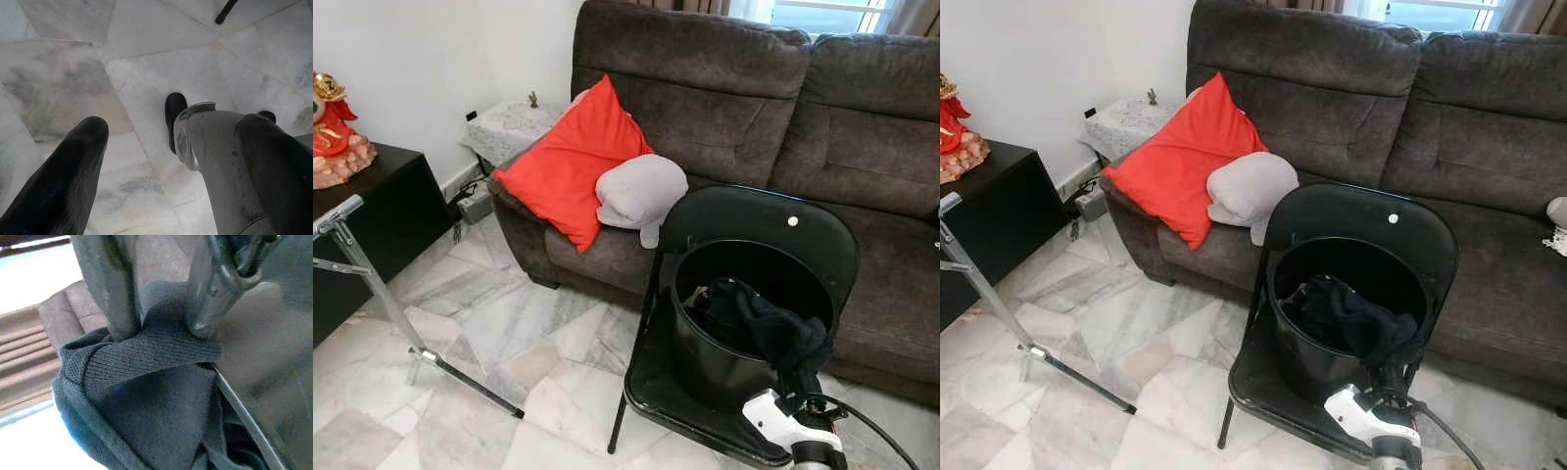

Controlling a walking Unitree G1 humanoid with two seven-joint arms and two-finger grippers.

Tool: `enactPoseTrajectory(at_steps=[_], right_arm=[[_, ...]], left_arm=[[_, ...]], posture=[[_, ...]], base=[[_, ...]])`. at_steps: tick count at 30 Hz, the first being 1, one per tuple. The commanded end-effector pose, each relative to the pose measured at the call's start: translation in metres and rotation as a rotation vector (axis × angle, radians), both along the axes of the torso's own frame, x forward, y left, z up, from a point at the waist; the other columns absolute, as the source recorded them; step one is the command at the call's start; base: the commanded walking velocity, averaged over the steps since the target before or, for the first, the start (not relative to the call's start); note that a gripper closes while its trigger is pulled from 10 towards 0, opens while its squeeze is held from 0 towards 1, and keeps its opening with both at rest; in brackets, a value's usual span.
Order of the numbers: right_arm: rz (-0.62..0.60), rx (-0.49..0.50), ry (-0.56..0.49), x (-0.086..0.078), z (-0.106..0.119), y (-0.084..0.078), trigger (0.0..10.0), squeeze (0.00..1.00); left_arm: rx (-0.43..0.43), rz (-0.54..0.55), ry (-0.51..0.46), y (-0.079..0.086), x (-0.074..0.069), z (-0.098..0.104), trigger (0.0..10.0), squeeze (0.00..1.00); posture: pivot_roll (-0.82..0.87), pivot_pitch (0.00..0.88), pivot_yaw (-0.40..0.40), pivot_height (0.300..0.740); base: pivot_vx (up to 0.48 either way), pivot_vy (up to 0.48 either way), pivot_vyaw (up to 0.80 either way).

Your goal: Hang hanger

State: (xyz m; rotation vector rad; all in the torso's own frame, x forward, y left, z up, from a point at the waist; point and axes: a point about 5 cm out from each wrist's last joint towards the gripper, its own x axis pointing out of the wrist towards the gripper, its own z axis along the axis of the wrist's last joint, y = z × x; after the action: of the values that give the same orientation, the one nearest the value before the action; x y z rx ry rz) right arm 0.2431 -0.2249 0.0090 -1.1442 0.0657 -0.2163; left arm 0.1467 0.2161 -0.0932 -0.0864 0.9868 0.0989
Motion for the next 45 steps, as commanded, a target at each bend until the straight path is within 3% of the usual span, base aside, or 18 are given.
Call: enactPoseTrajectory(at_steps=[1, 7, 16, 19, 21, 26, 30, 34, 37, 45], right_arm=[[-0.024, 0.053, -0.006, -0.001, 0.001, 0.0, 0.0, 0.0], [-0.036, 0.09, -0.024, 0.002, 0.005, -0.002, 0.0, 0.0], [-0.048, 0.272, -0.09, 0.012, 0.023, 0.0, 0.0, 0.0], [-0.081, 0.433, -0.115, 0.015, 0.03, 0.002, 0.0, 0.0], [-0.122, 0.609, -0.145, 0.018, 0.038, 0.003, 0.0, 0.0], [-0.189, 0.922, -0.22, 0.024, 0.053, 0.004, 0.0, 0.0], [-0.27, 1.368, -0.375, 0.034, 0.076, 0.0, 0.0, 0.0], [-0.135, 1.477, -0.447, 0.05, 0.112, 0.008, 0.0, 0.0], [-0.027, 1.498, -0.481, 0.056, 0.138, 0.015, 0.0, 0.0], [0.137, 1.546, -0.48, 0.062, 0.175, 0.027, 0.0, 0.0]], left_arm=[[0.017, -0.001, 0.033, 0.005, -0.009, -0.003, 10.0, 0.0], [0.017, 0.0, 0.034, 0.004, -0.01, -0.003, 10.0, 0.0], [0.018, -0.003, 0.035, 0.004, -0.01, -0.003, 10.0, 0.0], [0.019, -0.003, 0.035, 0.004, -0.01, -0.003, 10.0, 0.0], [0.018, -0.004, 0.034, 0.003, -0.01, -0.003, 10.0, 0.0], [0.018, -0.006, 0.034, 0.003, -0.01, -0.003, 10.0, 0.0], [0.02, -0.006, 0.034, 0.003, -0.01, -0.003, 10.0, 0.0], [0.021, -0.008, 0.035, 0.002, -0.01, -0.003, 10.0, 0.0], [0.02, -0.007, 0.036, 0.002, -0.01, -0.004, 10.0, 0.0], [0.021, -0.001, 0.04, 0.003, -0.011, -0.004, 10.0, 0.0]], posture=[[0.0, 0.048, 0.026, 0.74], [0.0, 0.048, 0.025, 0.74], [0.0, 0.048, 0.025, 0.74], [-0.01, 0.048, 0.024, 0.74], [-0.01, 0.049, 0.023, 0.74], [-0.01, 0.05, 0.023, 0.74], [-0.01, 0.05, 0.023, 0.74], [-0.01, 0.05, 0.023, 0.74], [-0.01, 0.047, 0.019, 0.74], [-0.01, 0.044, 0.017, 0.74]], base=[[0.0, 0.0, 0.0], [0.0, 0.0, 0.0], [0.0, 0.0, 0.0], [0.0, 0.0, 0.0], [0.0, 0.0, 0.0], [0.0, 0.0, 0.0], [0.0, 0.0, 0.0], [0.0, 0.0, 0.0], [0.0, 0.0, 0.0], [0.0, 0.0, 0.0]])
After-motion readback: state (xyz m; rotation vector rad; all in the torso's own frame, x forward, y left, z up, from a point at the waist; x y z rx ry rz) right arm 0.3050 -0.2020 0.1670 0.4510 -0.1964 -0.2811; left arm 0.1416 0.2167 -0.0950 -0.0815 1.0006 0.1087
